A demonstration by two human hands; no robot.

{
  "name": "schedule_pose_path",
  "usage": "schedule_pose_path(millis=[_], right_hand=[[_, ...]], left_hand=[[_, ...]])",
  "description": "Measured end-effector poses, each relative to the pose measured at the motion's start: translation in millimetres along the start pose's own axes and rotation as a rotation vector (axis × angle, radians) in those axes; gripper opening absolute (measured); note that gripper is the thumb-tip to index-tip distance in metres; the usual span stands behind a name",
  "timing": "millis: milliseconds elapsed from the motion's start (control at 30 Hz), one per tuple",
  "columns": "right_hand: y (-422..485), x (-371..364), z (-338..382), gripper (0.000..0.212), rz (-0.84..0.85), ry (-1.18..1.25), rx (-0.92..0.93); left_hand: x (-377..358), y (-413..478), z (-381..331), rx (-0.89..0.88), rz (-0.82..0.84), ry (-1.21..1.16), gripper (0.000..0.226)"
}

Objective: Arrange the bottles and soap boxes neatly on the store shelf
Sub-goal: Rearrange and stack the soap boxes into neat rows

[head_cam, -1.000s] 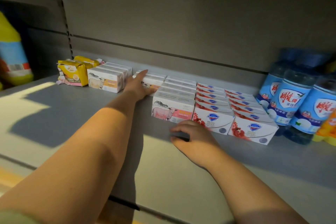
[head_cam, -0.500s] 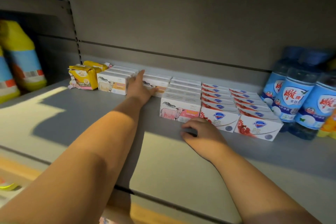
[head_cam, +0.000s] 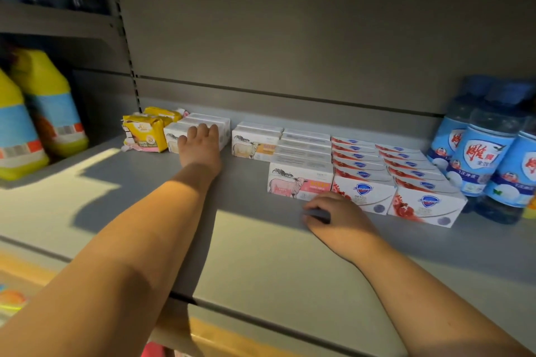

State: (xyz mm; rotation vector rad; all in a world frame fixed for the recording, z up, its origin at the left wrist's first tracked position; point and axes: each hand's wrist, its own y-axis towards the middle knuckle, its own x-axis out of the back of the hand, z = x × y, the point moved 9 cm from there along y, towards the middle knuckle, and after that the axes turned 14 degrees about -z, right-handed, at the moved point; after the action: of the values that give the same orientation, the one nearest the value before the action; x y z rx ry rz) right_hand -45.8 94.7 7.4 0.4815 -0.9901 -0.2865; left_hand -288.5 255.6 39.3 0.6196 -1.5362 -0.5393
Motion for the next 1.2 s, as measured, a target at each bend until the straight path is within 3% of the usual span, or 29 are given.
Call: schedule_pose_path(millis=[167, 400, 600, 733, 833, 933, 1000, 1067, 1200], right_hand=[[0, -1, -2, 0.023, 0.003, -0.001, -0.019], [-1, 1, -2, 0.019, 0.014, -0.006, -0.05], [-6, 10, 4, 0.017, -0.01, -0.02, -0.074], [-12, 20, 6, 0.029, -0.065, 0.123, -0.142], [-16, 33, 4, 0.05, -0.185, 0.447, -0.238], [-16, 47, 2, 0.08, -0.314, 0.631, -0.255], [-15, 57, 0, 0.093, -0.411, 0.64, -0.207], [-15, 67, -2, 0.1, -0.508, 0.618, -0.169], [-14, 97, -8, 0.091, -0.708, 0.468, -0.032]], left_hand=[[16, -2, 14, 0.043, -0.109, 0.01, 0.042], [47, -28, 16, 0.14, -0.172, -0.193, 0.041], [93, -58, 30, 0.606, -0.358, -0.869, 0.026], [128, -60, 13, 0.657, -0.414, -1.051, 0.029], [126, -53, -13, 0.82, -0.243, -1.402, 0.032], [113, -58, -72, 0.92, 0.226, -1.88, 0.015], [111, -66, -107, 0.837, 0.435, -2.011, 0.009], [109, -72, -132, 0.77, 0.538, -2.081, 0.014], [101, -88, -163, 0.692, 0.653, -2.141, 0.034]])
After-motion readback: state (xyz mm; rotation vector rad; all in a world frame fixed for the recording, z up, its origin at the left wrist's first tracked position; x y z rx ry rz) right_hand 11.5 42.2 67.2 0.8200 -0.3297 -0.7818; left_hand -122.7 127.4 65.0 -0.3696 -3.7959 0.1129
